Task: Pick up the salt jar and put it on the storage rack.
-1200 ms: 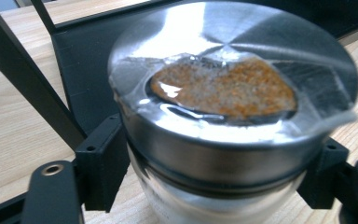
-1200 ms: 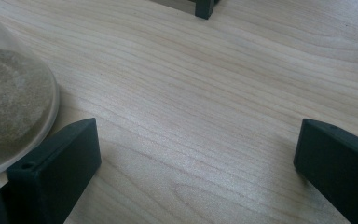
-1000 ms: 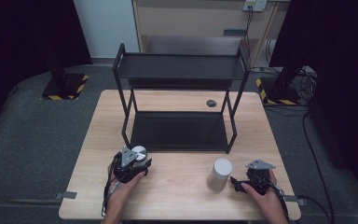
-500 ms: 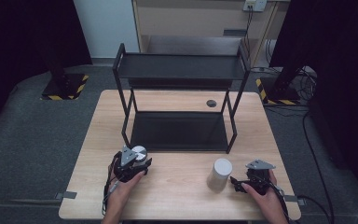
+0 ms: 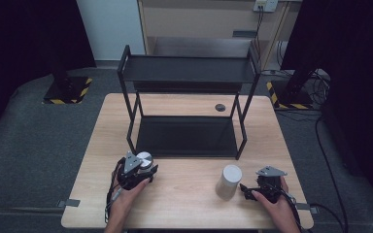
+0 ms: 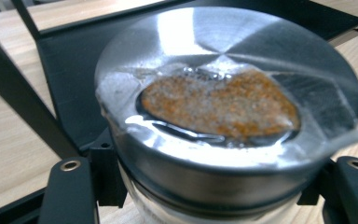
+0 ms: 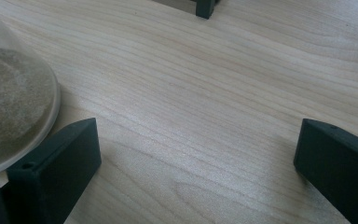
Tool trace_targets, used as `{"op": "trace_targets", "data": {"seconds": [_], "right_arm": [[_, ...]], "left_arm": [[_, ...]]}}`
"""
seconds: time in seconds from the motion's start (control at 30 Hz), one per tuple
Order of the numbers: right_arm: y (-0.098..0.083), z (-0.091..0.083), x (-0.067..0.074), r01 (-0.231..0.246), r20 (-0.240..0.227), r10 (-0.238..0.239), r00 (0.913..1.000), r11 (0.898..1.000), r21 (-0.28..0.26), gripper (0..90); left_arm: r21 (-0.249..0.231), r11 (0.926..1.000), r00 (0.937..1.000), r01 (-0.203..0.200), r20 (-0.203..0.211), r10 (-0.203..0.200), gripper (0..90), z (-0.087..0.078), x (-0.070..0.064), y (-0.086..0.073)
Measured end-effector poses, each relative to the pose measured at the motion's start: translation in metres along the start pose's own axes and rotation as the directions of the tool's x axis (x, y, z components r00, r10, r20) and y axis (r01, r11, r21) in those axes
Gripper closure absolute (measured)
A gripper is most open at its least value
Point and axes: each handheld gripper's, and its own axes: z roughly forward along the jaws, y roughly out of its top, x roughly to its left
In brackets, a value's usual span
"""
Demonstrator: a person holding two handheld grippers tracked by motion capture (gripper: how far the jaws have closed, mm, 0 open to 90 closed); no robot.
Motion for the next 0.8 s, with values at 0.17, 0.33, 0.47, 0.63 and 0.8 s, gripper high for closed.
{"op": "trace_targets", "data": {"seconds": [0.17, 0.33, 0.47, 0.63, 0.8], "right_arm": [[-0.0001, 0.0, 0.0, 0.0, 0.0, 0.0, 1.0, 1.0, 0.0, 1.4], [-0.0001, -0.0001, 0.0, 0.0, 0.0, 0.0, 1.0, 1.0, 0.0, 1.3], [-0.0001, -0.0001, -0.0001, 0.0, -0.001, 0.0, 1.0, 1.0, 0.0, 1.3], [-0.0002, -0.0001, -0.0001, 0.001, -0.001, -0.001, 1.0, 1.0, 0.0, 1.3], [-0.0001, -0.0001, -0.0001, 0.001, -0.001, -0.001, 1.0, 1.0, 0.0, 1.4]], "left_arm": [[-0.004, 0.9998, 0.9992, -0.02, 0.034, 0.021, 30.1, 0.0004, -0.0001, 0.0019], [-0.001, 0.9985, 0.9958, -0.055, 0.073, 0.055, 30.1, 0.0012, 0.0011, 0.0037], [-0.002, 0.9972, 0.9919, -0.074, 0.104, 0.074, 30.1, 0.0014, 0.0035, 0.0043], [-0.011, 0.996, 0.988, -0.089, 0.126, 0.09, 30.1, 0.0004, 0.0049, 0.0047], [-0.011, 0.9948, 0.9834, -0.102, 0.15, 0.102, 30.1, 0.0008, 0.0052, 0.0062]]}}
